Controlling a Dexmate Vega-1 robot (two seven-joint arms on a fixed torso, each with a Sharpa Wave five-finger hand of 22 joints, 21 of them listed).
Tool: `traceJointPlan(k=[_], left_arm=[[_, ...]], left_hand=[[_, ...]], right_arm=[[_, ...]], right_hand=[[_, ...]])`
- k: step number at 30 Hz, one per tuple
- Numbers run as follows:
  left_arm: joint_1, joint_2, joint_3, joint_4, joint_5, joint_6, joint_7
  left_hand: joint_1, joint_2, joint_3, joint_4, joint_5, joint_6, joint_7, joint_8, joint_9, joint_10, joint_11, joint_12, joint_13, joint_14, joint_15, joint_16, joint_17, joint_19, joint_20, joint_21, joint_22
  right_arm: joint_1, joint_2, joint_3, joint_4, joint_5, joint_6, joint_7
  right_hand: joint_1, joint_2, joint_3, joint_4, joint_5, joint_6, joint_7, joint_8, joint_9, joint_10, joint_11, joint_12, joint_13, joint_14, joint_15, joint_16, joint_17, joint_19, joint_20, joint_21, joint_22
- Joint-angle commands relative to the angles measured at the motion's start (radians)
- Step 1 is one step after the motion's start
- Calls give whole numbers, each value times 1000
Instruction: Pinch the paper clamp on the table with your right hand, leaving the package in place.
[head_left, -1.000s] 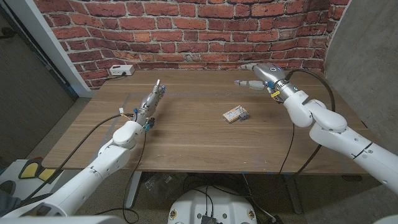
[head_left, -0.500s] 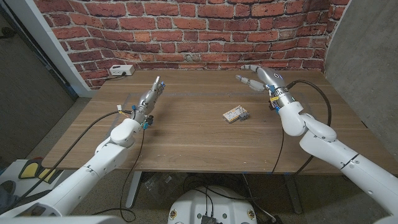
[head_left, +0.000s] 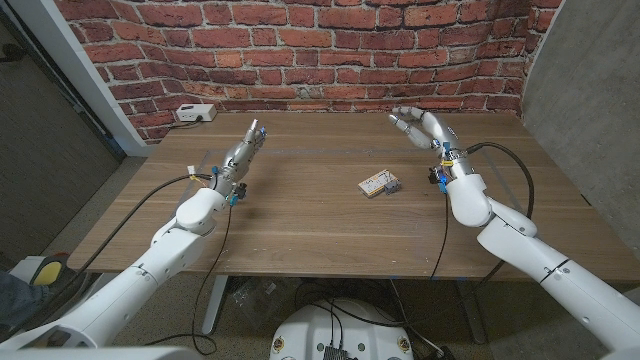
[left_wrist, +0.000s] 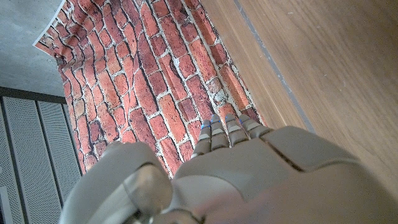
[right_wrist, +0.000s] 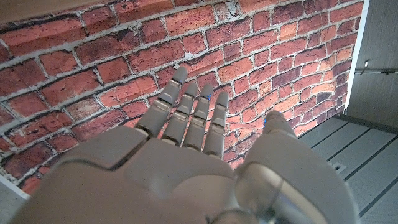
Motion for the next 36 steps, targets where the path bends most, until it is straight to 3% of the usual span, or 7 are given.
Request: traceJointPlan(k=[1,13,18,25,29,36], left_arm=[[0,-5,8,-22,8,22,13],[7,-13,9,-37,16,30,37],[11,-15,9,-48,17,34,45],[2,-19,16,-44,18,39,37],[0,-13,21,-50,18,54,31],[-2,-12,23,-48,16,58,27]], left_hand=[[5,4,-9,-3,0,12,0,4,4,9,-5,5,3,9,0,5,3,1,0,3,2],[6,5,-10,-3,1,12,-1,4,4,9,-6,4,3,10,-2,4,3,0,2,2,2],[7,5,-12,-3,1,12,-1,3,4,9,-7,4,3,9,-1,3,4,-2,4,0,2],[8,6,-13,-3,1,11,-3,3,4,7,-7,3,3,9,-2,3,4,-3,5,0,2],[8,6,-14,-3,1,8,-3,1,4,2,-6,0,3,2,-1,0,4,-8,7,-3,2],[9,6,-16,-3,1,4,-3,-1,4,-4,-5,-3,3,-4,-1,-2,4,-13,8,-4,3]], right_arm=[[-2,39,46,100,362,183,147],[-3,56,65,155,653,213,329],[-9,69,72,184,733,234,374],[-13,75,75,215,794,238,407],[-14,73,77,234,834,241,442],[-25,70,80,235,843,232,427]], right_hand=[[-12,12,4,5,-11,-27,27,-21,0,15,20,5,2,2,13,4,2,8,0,-4,-1],[-71,10,-16,24,-26,-23,37,-35,-5,-43,62,-23,1,-87,61,-12,4,-63,19,-39,-1],[-92,7,-25,30,-28,-47,64,-48,-6,-55,90,-28,1,-100,58,-8,4,-66,9,-42,-2],[-116,-2,-37,37,-30,-85,79,-63,-7,-73,113,-36,0,-103,61,-3,4,-62,2,-42,-3],[-195,-37,-82,68,-27,-103,70,-65,-8,-95,124,-46,-3,-113,63,-3,3,-68,2,-48,-3],[-228,-49,-101,80,-22,-109,65,-64,-8,-116,133,-54,-4,-137,72,-7,2,-89,6,-57,-4]])
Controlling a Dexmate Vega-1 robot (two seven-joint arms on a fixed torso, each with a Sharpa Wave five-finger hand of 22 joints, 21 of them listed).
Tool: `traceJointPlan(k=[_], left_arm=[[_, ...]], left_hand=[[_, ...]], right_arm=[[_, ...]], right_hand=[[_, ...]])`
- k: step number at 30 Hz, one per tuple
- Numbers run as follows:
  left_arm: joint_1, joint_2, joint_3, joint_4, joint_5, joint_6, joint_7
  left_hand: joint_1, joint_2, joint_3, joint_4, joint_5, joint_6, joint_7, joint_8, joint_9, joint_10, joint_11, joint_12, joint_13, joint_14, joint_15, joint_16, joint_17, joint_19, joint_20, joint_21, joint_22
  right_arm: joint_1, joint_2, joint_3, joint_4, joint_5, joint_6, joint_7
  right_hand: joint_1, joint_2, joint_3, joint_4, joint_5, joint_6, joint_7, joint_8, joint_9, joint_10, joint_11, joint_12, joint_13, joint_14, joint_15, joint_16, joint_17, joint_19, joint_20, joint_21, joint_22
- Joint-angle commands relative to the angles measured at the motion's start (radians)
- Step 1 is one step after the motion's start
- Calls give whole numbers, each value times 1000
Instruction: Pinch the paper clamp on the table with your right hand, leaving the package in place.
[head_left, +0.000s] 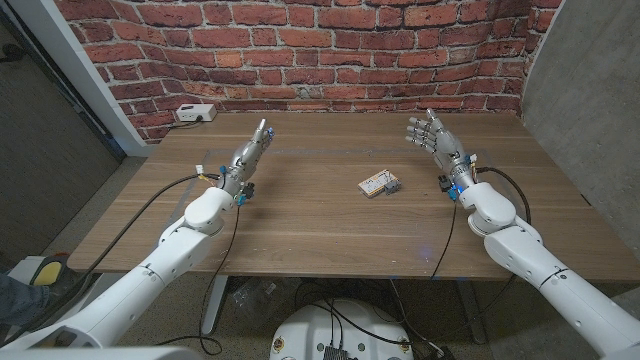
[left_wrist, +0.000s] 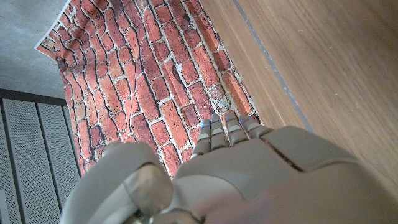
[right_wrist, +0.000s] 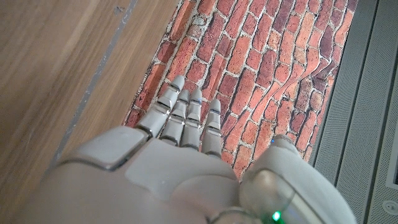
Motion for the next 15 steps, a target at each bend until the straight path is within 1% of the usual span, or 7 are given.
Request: traceJointPlan(k=[1,3,4,6,9,15], left_arm=[[-5,3,7,-3,0,15,-8],[-6,4,7,-2,4,15,-6],[-6,4,7,-1,5,15,-4],[-7,3,7,0,2,14,-7],[-12,3,10,4,4,10,-14],[-19,-3,11,13,3,0,-19]], left_hand=[[4,1,-12,1,1,-4,0,-1,4,-6,3,-3,3,-5,-2,-3,4,-7,3,-5,3],[4,1,-12,1,1,-3,3,-1,4,-6,5,-3,3,-4,-2,-2,4,-8,2,-5,3],[5,2,-14,1,1,-4,10,-1,4,-4,10,-2,3,-2,5,-1,4,-4,-24,-3,3],[6,3,-15,1,1,-5,18,-2,3,-4,20,-2,2,0,13,0,3,2,-40,-1,3],[6,3,-16,1,2,-7,22,-2,3,-6,22,-3,2,-1,15,-1,3,3,-42,-1,2],[6,3,-17,1,2,-9,19,-3,3,-10,22,-5,2,-5,12,-2,3,-3,-30,-3,2]], right_arm=[[-13,-2,5,28,66,2,30],[-15,-1,4,24,69,-6,23],[-14,-2,2,28,67,-4,25],[-16,0,3,26,75,-9,24],[-17,-1,3,23,77,-11,20],[-15,-6,4,19,80,-20,19]], right_hand=[[-17,-1,-8,1,3,-9,8,-1,-1,-7,0,-1,2,-11,-2,1,2,-8,-3,-5,1],[-21,-2,-10,3,4,-13,15,-2,-1,-8,0,-1,2,-13,-1,2,2,-9,-3,-6,1],[-23,-3,-11,3,5,-17,19,-3,-1,-10,0,-2,2,-14,0,2,2,-10,-4,-6,1],[-26,-3,-13,4,6,-23,27,-4,-1,-11,1,-2,2,-15,1,2,1,-11,-5,-7,1],[-28,-4,-14,4,6,-29,32,-6,-2,-14,3,-3,2,-18,2,2,1,-14,-5,-8,0],[-32,-6,-17,5,8,-40,45,-7,-2,-21,6,-5,2,-25,4,1,0,-19,-6,-10,0]])
